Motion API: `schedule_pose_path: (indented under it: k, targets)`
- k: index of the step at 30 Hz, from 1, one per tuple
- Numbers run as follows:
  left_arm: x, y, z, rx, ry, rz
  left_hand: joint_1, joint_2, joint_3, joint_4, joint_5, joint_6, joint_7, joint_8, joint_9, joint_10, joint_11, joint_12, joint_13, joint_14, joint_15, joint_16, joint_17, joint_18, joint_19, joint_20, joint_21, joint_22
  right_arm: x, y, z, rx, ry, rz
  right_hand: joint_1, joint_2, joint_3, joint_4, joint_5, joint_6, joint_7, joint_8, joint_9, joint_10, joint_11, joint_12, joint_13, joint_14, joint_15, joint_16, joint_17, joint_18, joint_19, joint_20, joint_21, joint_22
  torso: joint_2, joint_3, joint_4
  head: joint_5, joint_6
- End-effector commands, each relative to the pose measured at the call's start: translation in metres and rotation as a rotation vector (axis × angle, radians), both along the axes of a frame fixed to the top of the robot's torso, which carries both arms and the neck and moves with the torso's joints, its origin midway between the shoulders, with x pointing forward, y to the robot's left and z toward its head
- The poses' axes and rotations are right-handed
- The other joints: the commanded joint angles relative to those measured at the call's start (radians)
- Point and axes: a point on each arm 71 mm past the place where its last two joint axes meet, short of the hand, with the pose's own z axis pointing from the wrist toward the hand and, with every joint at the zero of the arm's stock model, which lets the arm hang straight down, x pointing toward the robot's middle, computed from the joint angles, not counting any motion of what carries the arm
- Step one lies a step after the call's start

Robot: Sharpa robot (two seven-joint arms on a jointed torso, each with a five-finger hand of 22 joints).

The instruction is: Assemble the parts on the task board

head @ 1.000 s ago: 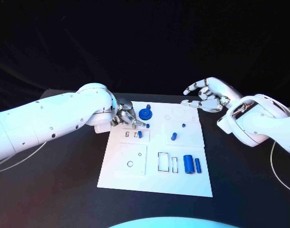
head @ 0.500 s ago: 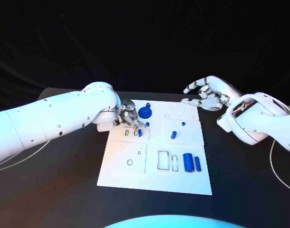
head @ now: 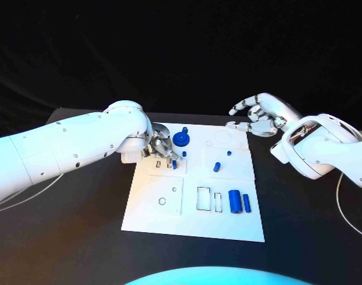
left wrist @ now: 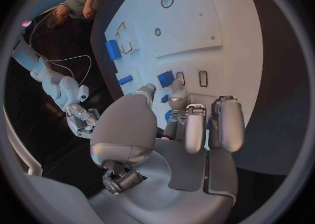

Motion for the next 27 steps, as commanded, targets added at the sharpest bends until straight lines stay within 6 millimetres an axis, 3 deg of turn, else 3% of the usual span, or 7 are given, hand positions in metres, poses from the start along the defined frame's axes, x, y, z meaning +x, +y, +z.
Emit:
schedule_pose_path:
  k: [1, 27]
  targets:
    - [-0.0023, -0.0026, -0.0006, 0.014, 0.023, -0.025, 0.014, 0.001, 0.005, -0.003, 0.005, -0.009, 0.001, 0.007, 0.004, -0.009, 0.000, 0.001, 0.002, 0.105, -0.006, 0.004, 0.260, -0.016, 0.004, 0.000, 0.004, 0.003, -0.0001, 0.0010, -0.0010, -0.012, 0.005, 0.008, 0.002, -0.003, 0.001, 0.004, 0.004, 0.007, -0.001, 0.006, 0.001, 0.073, -0.009, -0.003, 0.233, 0.097, -0.006, -0.004, 0.233, 0.006, -0.004, -0.001, -0.004, 0.110, 0.000, 0.0001, 0.0001, 0.000, -0.001]
    - [-0.0023, -0.0059, -0.0016, 0.008, 0.039, -0.028, 0.072, 0.020, 0.052, -0.003, 0.007, -0.013, -0.002, 0.007, 0.025, -0.008, -0.002, 0.004, 0.005, 0.105, -0.008, 0.005, 0.261, -0.017, 0.003, -0.001, 0.009, 0.011, 0.0003, 0.0027, -0.0022, -0.012, 0.010, 0.009, 0.000, -0.002, 0.000, 0.004, 0.008, 0.008, -0.002, 0.008, 0.002, 0.074, -0.010, -0.002, 0.234, 0.097, -0.006, -0.004, 0.232, 0.007, -0.004, -0.002, -0.006, 0.109, 0.002, 0.0005, -0.0008, 0.001, -0.004]
